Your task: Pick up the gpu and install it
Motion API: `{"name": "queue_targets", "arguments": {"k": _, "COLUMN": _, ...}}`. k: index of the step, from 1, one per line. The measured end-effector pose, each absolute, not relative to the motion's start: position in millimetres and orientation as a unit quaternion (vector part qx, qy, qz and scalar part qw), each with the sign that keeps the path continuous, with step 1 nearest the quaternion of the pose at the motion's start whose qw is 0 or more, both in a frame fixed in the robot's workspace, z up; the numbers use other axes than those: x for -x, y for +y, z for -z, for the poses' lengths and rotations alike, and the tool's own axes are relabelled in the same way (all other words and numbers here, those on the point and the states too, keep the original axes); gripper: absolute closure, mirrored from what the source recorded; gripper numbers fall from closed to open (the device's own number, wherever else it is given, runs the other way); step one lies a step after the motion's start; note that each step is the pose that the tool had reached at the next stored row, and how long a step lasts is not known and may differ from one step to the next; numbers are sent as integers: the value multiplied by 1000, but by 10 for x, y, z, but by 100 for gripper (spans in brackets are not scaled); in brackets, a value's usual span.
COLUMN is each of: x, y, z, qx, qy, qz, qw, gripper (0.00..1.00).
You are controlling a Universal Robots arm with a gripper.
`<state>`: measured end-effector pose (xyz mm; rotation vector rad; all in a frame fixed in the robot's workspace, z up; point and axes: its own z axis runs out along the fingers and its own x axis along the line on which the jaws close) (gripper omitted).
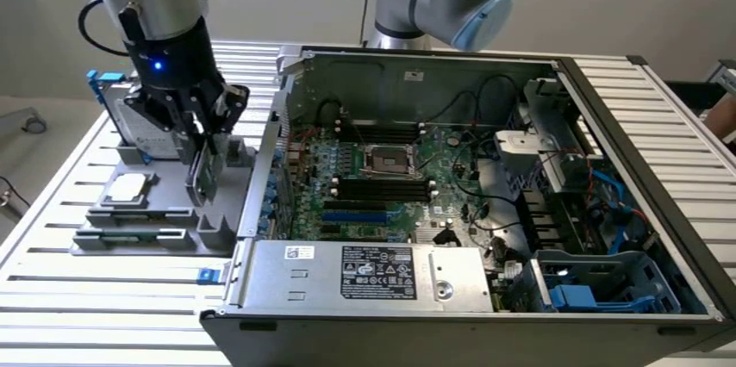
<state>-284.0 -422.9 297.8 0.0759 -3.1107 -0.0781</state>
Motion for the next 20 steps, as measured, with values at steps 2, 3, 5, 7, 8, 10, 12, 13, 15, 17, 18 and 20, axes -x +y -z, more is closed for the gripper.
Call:
{"name": "queue_targets", "arguments": {"k": 2, "x": 2840, "y": -4229, "z": -3069, "qx": -24, "qy": -999, "qz": 25, "qw": 15, "gripper": 74}}
{"name": "queue_targets", "arguments": {"k": 3, "x": 2838, "y": -4229, "z": -3113, "qx": -24, "qy": -999, "qz": 25, "qw": 14, "gripper": 74}}
{"name": "queue_targets", "arguments": {"k": 5, "x": 2825, "y": -4229, "z": -3203, "qx": -24, "qy": -999, "qz": 25, "qw": 15, "gripper": 74}}
{"name": "queue_targets", "arguments": {"k": 7, "x": 2791, "y": -4230, "z": -3297, "qx": -24, "qy": -999, "qz": 25, "qw": 15, "gripper": 74}}
{"name": "queue_targets", "arguments": {"k": 8, "x": 2768, "y": -4230, "z": -3342, "qx": -24, "qy": -999, "qz": 25, "qw": 15, "gripper": 74}}
{"name": "queue_targets", "arguments": {"k": 10, "x": 2716, "y": -4232, "z": -3432, "qx": -24, "qy": -999, "qz": 25, "qw": 15, "gripper": 74}}
{"name": "queue_targets", "arguments": {"k": 12, "x": 2654, "y": -4233, "z": -3522, "qx": -24, "qy": -999, "qz": 25, "qw": 16, "gripper": 74}}
{"name": "queue_targets", "arguments": {"k": 13, "x": 2612, "y": -4235, "z": -3567, "qx": -24, "qy": -999, "qz": 25, "qw": 16, "gripper": 74}}
{"name": "queue_targets", "arguments": {"k": 15, "x": 2519, "y": -4239, "z": -3661, "qx": -24, "qy": -999, "qz": 25, "qw": 17, "gripper": 74}}
{"name": "queue_targets", "arguments": {"k": 17, "x": 2430, "y": -4242, "z": -3751, "qx": -24, "qy": -999, "qz": 25, "qw": 18, "gripper": 74}}
{"name": "queue_targets", "arguments": {"k": 18, "x": 2387, "y": -4244, "z": -3795, "qx": -24, "qy": -999, "qz": 25, "qw": 19, "gripper": 74}}
{"name": "queue_targets", "arguments": {"k": 20, "x": 2298, "y": -4247, "z": -3886, "qx": -24, "qy": -999, "qz": 25, "qw": 19, "gripper": 74}}
